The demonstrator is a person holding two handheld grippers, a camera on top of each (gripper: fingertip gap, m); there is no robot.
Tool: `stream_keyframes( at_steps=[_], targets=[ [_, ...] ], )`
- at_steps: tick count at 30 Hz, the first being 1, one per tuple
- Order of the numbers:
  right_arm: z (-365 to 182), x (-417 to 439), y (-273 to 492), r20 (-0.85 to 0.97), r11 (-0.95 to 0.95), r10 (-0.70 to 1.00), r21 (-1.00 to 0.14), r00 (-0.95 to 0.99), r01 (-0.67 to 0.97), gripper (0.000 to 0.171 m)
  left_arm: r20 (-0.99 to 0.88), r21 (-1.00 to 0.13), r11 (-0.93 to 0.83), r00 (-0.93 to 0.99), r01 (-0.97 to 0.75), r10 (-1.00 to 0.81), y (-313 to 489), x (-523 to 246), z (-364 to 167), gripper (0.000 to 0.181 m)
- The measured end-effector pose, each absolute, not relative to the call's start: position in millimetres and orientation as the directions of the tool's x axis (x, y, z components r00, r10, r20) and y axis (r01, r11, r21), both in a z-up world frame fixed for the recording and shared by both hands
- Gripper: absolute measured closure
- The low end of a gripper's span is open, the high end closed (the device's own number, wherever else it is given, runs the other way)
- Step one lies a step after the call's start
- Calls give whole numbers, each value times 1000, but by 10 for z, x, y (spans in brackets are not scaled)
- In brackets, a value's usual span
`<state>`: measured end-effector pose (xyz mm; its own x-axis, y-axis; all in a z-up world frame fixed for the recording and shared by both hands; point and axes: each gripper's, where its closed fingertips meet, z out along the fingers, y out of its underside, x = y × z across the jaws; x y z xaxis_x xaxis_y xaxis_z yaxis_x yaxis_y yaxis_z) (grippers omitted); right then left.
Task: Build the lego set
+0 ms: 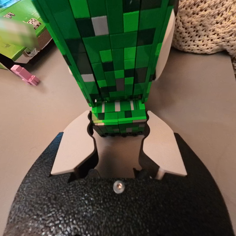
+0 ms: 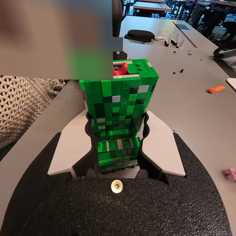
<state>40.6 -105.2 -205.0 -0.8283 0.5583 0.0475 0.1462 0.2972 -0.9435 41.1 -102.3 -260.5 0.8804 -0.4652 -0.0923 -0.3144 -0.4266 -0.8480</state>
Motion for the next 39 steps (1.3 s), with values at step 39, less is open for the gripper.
stream_keyframes(
  at_steps=[39],
  targets=[
    [-2064,501,-930,-92,228,519,-943,-850,241,73,-81,-848,-337,729,-409,-680,-1160,418,-2617,105]
  ],
)
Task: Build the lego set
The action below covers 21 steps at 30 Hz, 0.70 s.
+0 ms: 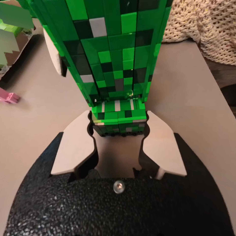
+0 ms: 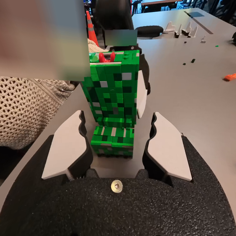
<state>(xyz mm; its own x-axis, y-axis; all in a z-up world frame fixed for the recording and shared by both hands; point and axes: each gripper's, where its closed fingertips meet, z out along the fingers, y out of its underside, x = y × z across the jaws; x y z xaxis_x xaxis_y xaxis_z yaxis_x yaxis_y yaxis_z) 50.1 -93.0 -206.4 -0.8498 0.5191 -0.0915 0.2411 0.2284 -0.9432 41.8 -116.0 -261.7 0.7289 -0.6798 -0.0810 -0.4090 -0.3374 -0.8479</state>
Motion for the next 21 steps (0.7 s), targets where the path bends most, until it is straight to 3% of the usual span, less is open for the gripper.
stream_keyframes(
  at_steps=[9,21],
  targets=[
    [-1904,476,-869,-90,146,555,-968,-827,203,73,-82,-847,-310,682,-432,-726,-1188,412,-2617,105],
    [-1952,574,-1004,68,216,734,-967,-675,138,66,-93,-847,-307,690,-434,-718,-1192,408,-2612,105]
  ],
)
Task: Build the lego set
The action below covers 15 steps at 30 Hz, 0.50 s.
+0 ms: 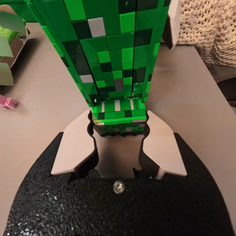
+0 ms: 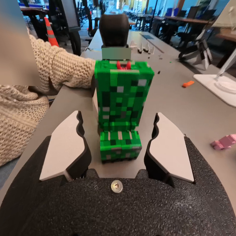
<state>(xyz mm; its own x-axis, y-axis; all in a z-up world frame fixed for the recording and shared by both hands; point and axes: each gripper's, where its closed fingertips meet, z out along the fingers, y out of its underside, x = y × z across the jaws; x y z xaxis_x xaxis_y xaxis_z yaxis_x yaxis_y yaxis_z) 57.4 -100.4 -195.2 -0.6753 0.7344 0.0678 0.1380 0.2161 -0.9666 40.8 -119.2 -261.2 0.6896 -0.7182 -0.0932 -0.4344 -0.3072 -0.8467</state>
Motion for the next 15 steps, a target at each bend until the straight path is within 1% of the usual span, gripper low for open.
stream_keyframes(
  at_steps=[4,7,9,11,12,15],
  targets=[
    [-1727,453,-1122,54,164,720,-982,-692,94,66,-94,-847,-306,688,-435,-720,-1194,413,-2610,105],
    [-1716,369,-1178,29,165,699,-979,-714,122,67,-94,-847,-305,687,-436,-721,-1195,417,-2610,105],
    [-1722,351,-1210,14,154,686,-980,-727,126,75,-93,-847,-305,687,-436,-721,-1193,418,-2609,105],
    [-1709,355,-1233,11,139,677,-984,-736,113,91,-93,-847,-305,687,-436,-721,-1190,418,-2609,105],
    [-1706,347,-1226,15,139,682,-984,-731,109,94,-94,-847,-305,686,-436,-721,-1188,418,-2609,105],
    [-1708,347,-1215,12,141,686,-983,-727,117,94,-93,-847,-305,687,-436,-721,-1183,417,-2608,105]
  ],
)
